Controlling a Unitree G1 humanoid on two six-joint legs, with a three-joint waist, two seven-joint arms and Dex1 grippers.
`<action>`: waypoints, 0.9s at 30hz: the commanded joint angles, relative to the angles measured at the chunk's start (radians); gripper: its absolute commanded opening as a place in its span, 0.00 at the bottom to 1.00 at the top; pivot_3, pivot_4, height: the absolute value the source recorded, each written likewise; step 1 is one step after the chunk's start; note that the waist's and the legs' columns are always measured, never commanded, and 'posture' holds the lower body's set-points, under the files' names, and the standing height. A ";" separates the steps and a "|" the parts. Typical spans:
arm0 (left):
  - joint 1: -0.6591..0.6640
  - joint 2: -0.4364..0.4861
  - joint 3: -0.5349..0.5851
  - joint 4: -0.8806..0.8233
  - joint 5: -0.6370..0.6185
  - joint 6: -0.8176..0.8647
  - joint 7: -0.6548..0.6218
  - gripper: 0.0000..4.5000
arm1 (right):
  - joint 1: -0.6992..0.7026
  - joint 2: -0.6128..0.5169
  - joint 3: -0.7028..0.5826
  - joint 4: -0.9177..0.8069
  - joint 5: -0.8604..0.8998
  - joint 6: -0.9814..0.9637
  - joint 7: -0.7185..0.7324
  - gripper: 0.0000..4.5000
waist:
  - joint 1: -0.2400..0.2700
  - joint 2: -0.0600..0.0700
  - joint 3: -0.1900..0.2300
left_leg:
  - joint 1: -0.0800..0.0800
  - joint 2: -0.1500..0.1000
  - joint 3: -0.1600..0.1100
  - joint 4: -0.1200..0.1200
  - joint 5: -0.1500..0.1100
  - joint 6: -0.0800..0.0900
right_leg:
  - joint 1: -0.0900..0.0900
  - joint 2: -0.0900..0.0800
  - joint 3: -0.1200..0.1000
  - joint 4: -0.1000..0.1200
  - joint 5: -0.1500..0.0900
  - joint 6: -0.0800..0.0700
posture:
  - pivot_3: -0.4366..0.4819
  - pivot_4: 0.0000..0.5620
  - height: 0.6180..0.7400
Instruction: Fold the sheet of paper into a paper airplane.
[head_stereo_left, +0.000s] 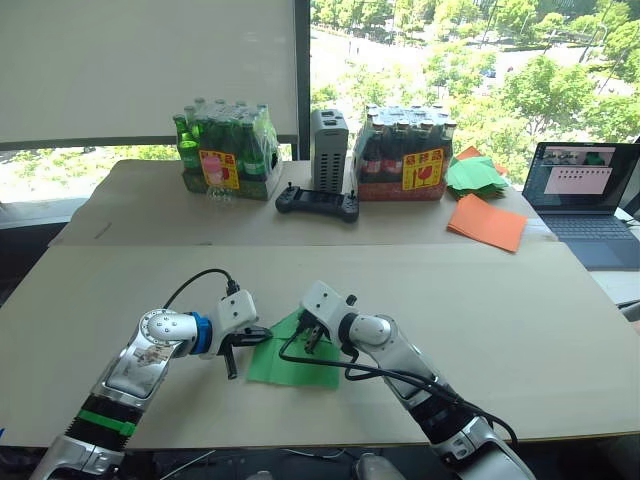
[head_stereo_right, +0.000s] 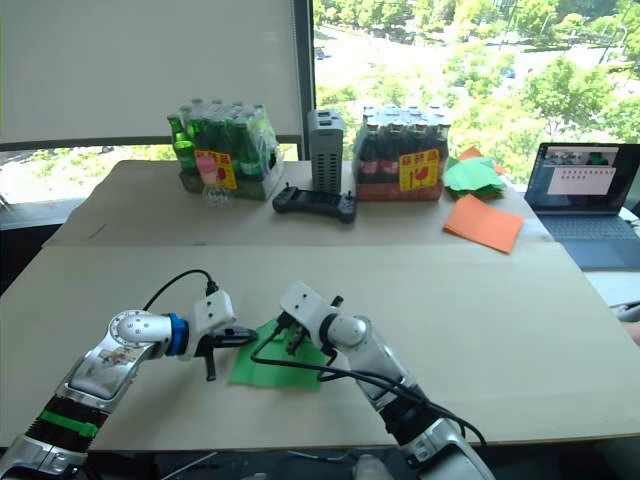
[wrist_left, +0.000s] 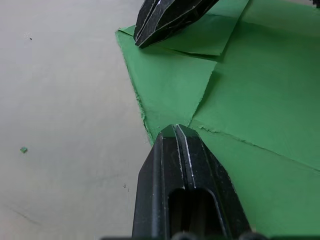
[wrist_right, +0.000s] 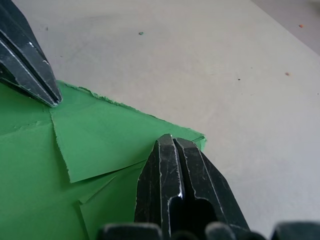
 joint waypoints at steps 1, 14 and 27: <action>0.059 0.046 -0.016 0.011 0.018 0.046 -0.012 0.00 | 0.000 0.000 -0.002 0.008 -0.002 0.011 0.002 0.00 | 0.000 0.000 0.000 | 0.000 0.000 0.000 0.000 0.000 0.000 | 0.000 0.000 0.000 0.000 0.000 0.000 | 0.48 0.27 1.00; 0.080 0.090 0.042 -0.016 -0.027 0.061 0.006 0.00 | -0.007 0.002 -0.005 0.013 -0.001 0.001 0.004 0.00 | 0.000 0.000 0.000 | 0.001 0.000 0.001 -0.001 0.000 0.000 | 0.000 0.000 0.000 0.000 0.000 0.000 | 0.48 0.27 1.00; -0.080 0.002 0.102 -0.046 -0.195 0.127 -0.005 0.00 | -0.051 0.018 -0.163 -0.261 0.143 0.139 0.027 0.00 | 0.006 -0.001 0.003 | -0.010 0.000 -0.001 0.000 0.000 -0.001 | -0.008 0.000 -0.001 -0.002 0.000 -0.001 | 0.48 0.27 1.00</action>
